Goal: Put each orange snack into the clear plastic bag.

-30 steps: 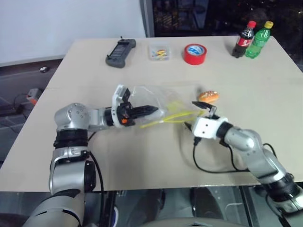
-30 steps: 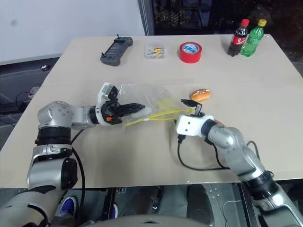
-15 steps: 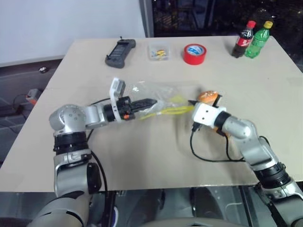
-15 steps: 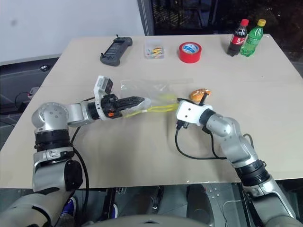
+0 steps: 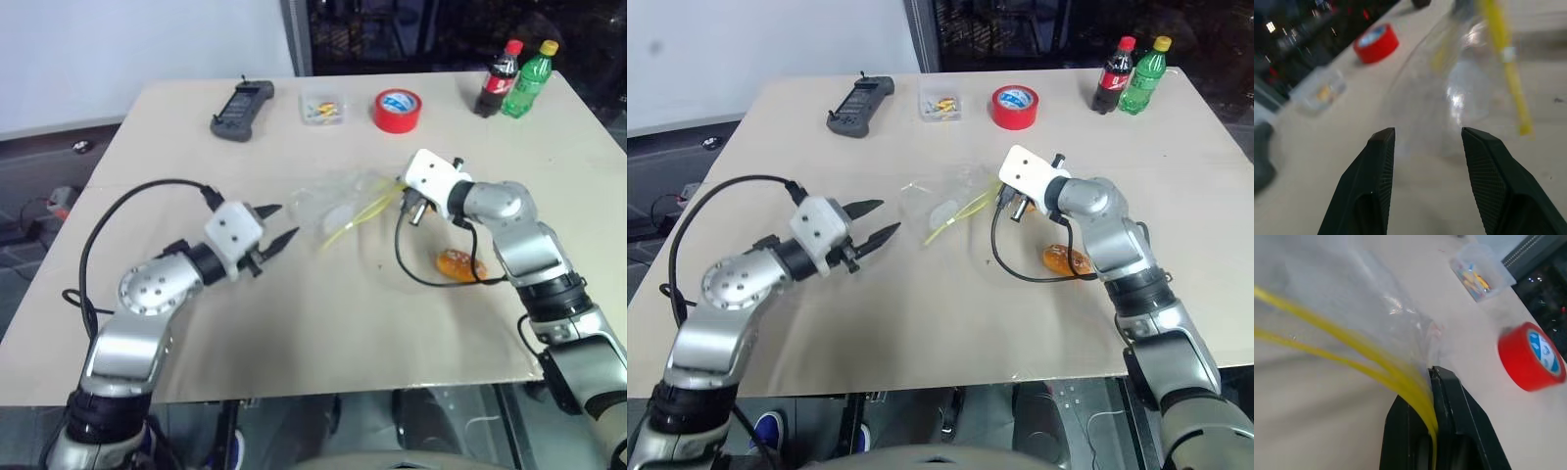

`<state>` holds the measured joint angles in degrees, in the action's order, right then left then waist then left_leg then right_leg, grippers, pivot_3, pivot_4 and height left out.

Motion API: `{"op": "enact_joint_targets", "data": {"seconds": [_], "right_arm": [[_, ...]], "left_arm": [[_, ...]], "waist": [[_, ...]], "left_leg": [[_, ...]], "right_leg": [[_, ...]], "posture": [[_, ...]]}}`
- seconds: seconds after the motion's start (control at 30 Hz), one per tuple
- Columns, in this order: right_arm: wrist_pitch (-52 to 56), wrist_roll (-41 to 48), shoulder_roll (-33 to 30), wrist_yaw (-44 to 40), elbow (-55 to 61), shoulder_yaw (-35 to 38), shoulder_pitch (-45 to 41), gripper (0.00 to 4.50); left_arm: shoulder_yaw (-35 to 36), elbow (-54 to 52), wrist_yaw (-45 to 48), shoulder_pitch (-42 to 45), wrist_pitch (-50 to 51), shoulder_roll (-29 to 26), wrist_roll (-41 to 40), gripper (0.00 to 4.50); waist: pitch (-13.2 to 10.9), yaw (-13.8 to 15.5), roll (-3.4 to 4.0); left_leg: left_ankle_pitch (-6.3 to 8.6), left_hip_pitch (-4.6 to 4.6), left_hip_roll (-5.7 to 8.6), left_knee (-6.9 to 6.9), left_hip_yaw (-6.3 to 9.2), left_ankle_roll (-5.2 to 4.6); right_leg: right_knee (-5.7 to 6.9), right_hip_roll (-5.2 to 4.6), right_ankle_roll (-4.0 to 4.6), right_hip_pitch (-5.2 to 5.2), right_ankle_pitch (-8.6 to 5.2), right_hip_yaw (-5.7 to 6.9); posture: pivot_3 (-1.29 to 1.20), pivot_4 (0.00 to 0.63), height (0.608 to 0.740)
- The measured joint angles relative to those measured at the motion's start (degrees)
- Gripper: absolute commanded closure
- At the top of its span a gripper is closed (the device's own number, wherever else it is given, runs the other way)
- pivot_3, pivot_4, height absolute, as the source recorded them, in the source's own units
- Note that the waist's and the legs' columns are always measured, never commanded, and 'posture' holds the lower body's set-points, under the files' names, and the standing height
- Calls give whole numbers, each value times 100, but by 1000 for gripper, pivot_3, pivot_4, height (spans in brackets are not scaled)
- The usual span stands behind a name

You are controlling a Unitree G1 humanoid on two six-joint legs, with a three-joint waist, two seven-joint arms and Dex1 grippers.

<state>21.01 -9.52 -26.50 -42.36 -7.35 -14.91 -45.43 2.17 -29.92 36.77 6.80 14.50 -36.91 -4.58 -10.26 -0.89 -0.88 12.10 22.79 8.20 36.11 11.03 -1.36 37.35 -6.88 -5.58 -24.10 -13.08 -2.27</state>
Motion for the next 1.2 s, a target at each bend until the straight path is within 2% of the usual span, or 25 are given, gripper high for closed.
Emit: {"op": "enact_joint_targets", "data": {"seconds": [0.23,0.4,0.63,0.9,1.1,1.13,1.2], "right_arm": [[114,19,192,-103,-84,-103,-135,4500],[167,-5,217,-99,-115,-116,-145,4500],[231,-66,333,-63,-265,-158,-320,4500],[415,-62,381,-90,-212,-182,-327,4500],[574,-51,383,-102,-51,-183,-327,4500],[591,-48,382,-102,-18,-183,-327,4500],[623,-40,382,-104,6,-183,-327,4500]], "left_arm": [[-509,-276,-313,-100,-20,191,573,2216],[-487,-353,-151,-192,422,348,101,2216],[-539,-284,176,-63,487,84,-94,2216],[-1199,86,-36,193,442,304,499,2216],[-1413,148,-217,268,510,513,800,2216],[-1424,163,-240,297,510,524,847,2735],[-1436,228,-295,363,505,544,960,3131]], "waist": [[0,13,0],[0,-4,0],[-1,-2,1],[-1,2,1],[-1,0,1],[-1,-1,1],[0,-1,1]], "left_leg": [[0,0,0,1,5,-1],[1,0,-8,1,4,-1],[1,-1,-16,1,1,0],[2,0,-16,1,1,3],[3,0,-21,1,1,4],[3,0,-21,1,1,5],[3,0,-22,1,1,5]], "right_leg": [[5,3,-1,0,0,6],[5,10,-1,-1,0,5],[10,16,1,-4,1,6],[8,17,2,-5,2,4],[10,22,2,-7,2,4],[10,22,2,-7,2,4],[11,23,2,-7,2,4]], "posture": [[0,150,740],[0,150,740],[0,150,740],[0,150,740],[0,150,740],[0,150,740],[0,150,740]]}}
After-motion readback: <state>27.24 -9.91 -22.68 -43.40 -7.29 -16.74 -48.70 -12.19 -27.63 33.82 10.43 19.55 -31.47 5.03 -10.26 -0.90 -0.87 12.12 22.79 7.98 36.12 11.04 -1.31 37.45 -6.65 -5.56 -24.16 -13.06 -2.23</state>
